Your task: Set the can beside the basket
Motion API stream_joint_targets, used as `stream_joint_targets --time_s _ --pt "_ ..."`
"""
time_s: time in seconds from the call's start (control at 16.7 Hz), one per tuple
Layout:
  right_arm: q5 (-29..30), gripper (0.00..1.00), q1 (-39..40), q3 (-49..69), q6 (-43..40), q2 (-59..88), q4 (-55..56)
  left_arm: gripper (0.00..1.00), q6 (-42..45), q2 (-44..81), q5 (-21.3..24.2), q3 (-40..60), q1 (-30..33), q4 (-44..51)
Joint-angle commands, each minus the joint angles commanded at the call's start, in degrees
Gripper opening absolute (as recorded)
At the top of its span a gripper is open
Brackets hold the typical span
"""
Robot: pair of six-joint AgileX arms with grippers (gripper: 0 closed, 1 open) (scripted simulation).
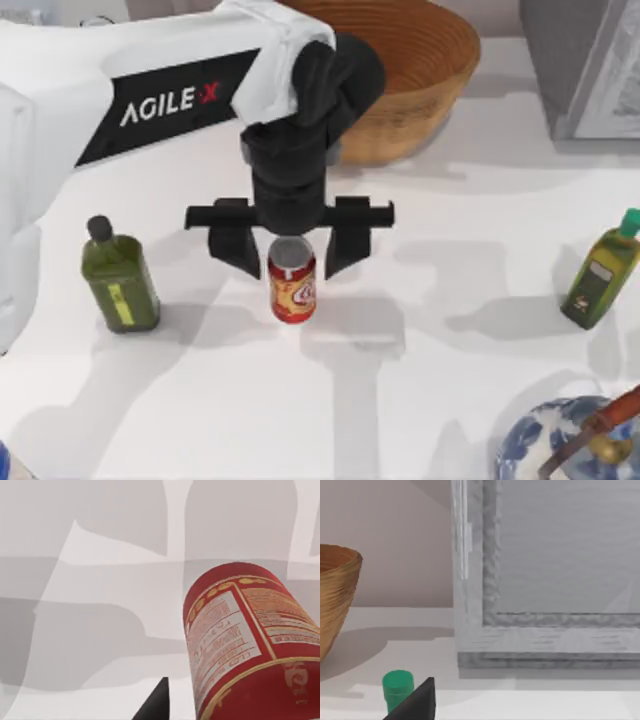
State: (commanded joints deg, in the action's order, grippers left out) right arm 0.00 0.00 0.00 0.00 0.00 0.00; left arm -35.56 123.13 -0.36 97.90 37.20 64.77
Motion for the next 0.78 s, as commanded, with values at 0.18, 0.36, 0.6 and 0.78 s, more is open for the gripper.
stream_joint_targets --time_s 0.18,0.36,0.6,0.78 --pt "0.0 1.0 0.0 0.0 0.0 0.0 0.0 1.0 0.0 0.0 0.0 0.0 0.0 0.0" --pt "0.0 1.0 0.0 0.0 0.0 0.0 0.0 1.0 0.0 0.0 0.0 0.0 0.0 0.0" --pt "0.0 1.0 0.0 0.0 0.0 0.0 0.0 1.0 0.0 0.01 0.0 0.01 -0.1 0.01" --pt "0.0 1.0 0.0 0.0 0.0 0.0 0.0 1.0 0.02 -0.14 0.02 1.72 -0.01 2.03"
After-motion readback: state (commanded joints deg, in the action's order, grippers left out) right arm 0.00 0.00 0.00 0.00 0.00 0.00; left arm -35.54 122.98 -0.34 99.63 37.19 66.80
